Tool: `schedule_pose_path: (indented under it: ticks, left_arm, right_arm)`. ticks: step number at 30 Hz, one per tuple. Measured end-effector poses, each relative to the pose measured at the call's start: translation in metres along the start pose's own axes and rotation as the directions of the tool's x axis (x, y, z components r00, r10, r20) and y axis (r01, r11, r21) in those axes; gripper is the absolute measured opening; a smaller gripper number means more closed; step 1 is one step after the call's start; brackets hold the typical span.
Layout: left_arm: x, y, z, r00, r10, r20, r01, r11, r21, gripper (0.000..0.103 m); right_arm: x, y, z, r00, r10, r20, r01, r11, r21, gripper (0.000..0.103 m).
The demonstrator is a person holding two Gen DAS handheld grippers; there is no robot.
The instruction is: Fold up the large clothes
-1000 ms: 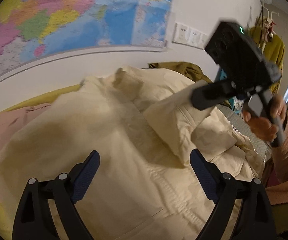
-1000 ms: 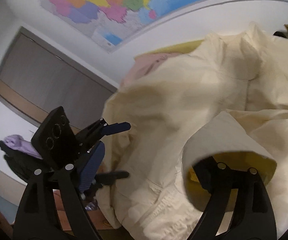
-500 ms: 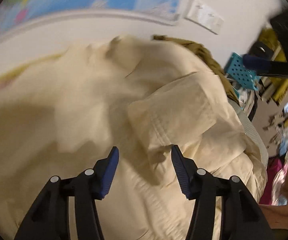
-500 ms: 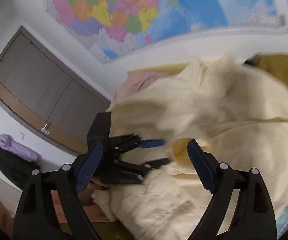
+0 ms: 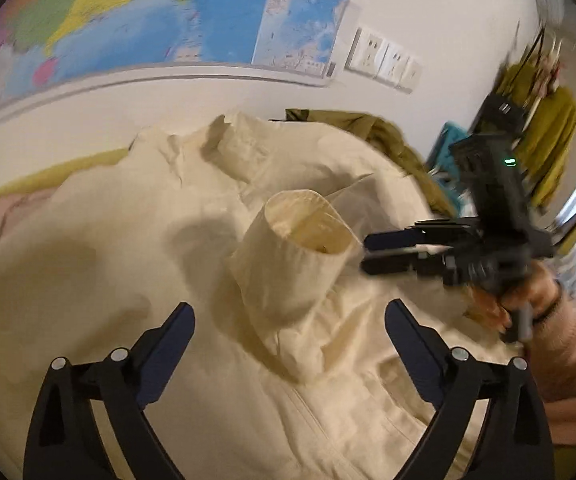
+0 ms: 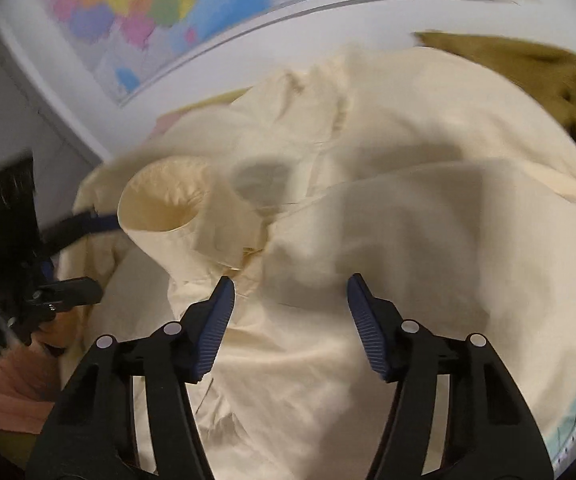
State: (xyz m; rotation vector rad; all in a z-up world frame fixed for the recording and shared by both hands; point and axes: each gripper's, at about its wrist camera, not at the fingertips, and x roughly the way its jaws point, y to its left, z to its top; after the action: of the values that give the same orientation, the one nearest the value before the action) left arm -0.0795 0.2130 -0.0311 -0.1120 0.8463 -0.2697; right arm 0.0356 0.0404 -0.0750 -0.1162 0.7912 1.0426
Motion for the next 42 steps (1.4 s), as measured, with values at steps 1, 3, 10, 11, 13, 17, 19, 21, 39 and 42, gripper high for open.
schedule_pose_path:
  ticks: [1, 3, 10, 11, 13, 17, 19, 21, 39, 42]
  left_arm:
    - [0.007, -0.007, 0.004, 0.999, 0.045, -0.003, -0.044, 0.998, 0.036, 0.093]
    - [0.02, -0.013, 0.009, 0.992, 0.127, -0.01, -0.126, 0.989, 0.074, 0.093]
    - [-0.001, 0.05, -0.004, 0.995, 0.099, -0.027, -0.101, 0.985, -0.14, 0.084]
    - [-0.007, 0.062, -0.008, 0.997, 0.07, -0.028, -0.074, 0.98, -0.185, 0.085]
    - [-0.015, 0.078, -0.015, 0.999, 0.033, -0.027, -0.039, 0.97, -0.242, 0.086]
    - [-0.015, 0.09, -0.018, 0.999, 0.021, -0.036, -0.03, 0.957, -0.287, 0.09]
    - [-0.006, 0.089, -0.018, 0.996, 0.05, -0.077, -0.07, 0.958, -0.277, 0.09]
    - [0.007, 0.086, -0.018, 0.987, 0.092, -0.129, -0.121, 0.963, -0.241, 0.09]
    - [-0.065, 0.074, -0.029, 0.977, 0.211, 0.005, -0.208, 0.968, -0.14, 0.074]
    - [-0.105, 0.078, -0.034, 0.957, 0.286, 0.05, -0.278, 0.952, -0.129, 0.077]
  right_arm:
    - [0.007, 0.008, 0.001, 1.0, 0.007, 0.005, -0.007, 1.0, -0.019, 0.056]
    - [0.019, 0.02, 0.006, 0.999, 0.038, -0.007, -0.038, 0.998, -0.042, 0.044]
    - [0.046, 0.045, 0.011, 0.989, 0.142, -0.035, -0.144, 0.986, -0.082, 0.033]
    - [0.048, 0.05, 0.011, 0.988, 0.15, -0.039, -0.153, 0.983, -0.099, 0.033]
    - [0.058, 0.062, 0.009, 0.984, 0.164, -0.07, -0.172, 0.977, -0.128, 0.033]
    - [0.05, 0.067, 0.01, 0.987, 0.145, -0.072, -0.154, 0.977, -0.148, 0.034]
    - [0.025, 0.056, 0.013, 0.995, 0.101, -0.002, -0.1, 0.982, -0.159, 0.048]
    - [-0.004, 0.034, 0.017, 0.996, -0.022, 0.091, 0.035, 0.99, -0.14, 0.061]
    - [0.004, -0.067, 0.018, 0.94, -0.341, 0.014, 0.34, 0.939, 0.046, 0.057]
    - [-0.016, -0.039, 0.015, 0.954, -0.29, 0.073, 0.29, 0.957, 0.017, 0.058]
